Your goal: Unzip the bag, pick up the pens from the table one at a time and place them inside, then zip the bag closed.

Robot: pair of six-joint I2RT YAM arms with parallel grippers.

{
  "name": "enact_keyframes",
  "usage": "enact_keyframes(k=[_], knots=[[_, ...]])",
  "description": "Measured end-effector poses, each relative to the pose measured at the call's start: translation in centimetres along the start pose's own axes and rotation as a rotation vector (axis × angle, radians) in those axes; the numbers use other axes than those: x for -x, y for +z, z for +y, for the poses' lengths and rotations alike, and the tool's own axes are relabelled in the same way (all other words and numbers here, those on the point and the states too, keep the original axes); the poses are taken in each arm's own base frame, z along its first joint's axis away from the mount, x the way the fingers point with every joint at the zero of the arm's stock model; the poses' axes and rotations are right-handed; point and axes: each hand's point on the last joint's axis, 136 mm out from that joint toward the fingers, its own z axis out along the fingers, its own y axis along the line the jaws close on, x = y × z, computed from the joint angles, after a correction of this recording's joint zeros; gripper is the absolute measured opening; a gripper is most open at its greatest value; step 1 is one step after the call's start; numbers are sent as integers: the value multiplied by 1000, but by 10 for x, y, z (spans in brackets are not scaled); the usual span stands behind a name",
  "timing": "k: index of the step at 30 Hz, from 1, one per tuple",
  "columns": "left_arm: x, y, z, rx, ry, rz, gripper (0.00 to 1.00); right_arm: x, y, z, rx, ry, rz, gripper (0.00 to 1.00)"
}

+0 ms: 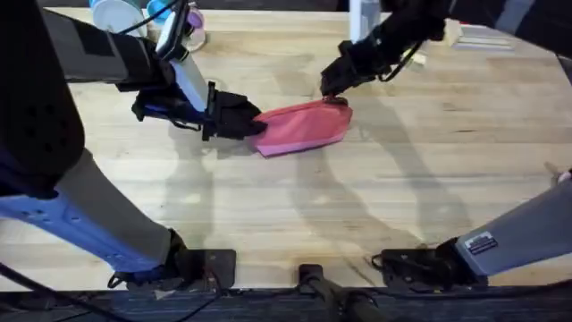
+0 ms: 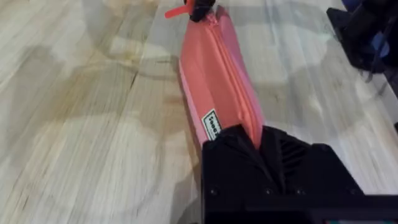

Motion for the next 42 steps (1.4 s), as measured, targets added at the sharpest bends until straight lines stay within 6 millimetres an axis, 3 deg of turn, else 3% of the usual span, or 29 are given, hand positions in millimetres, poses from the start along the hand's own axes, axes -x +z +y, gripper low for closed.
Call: enact_keyframes(k=[10,18,21,37,38,39,42], knots=[[0,1,0,-2,-9,-8,44,-9,-13,-47,-75,60,8,31],[-1,1,0,-3,-13,-4,43,-53,24,-86,-129,133,60,31],[0,1,0,-4,-12,-6,43,-66,42,-89,-112,172,47,31],[0,1,0,-5,-12,-6,43,-70,37,-89,-119,220,4,36],[0,1,0,-4,-12,-6,43,-70,35,-89,-123,224,7,72],[0,1,0,-4,-12,-6,42,-70,33,-91,-136,226,16,185],[-1,0,0,1,-13,-6,42,-68,24,-98,-184,235,26,626]])
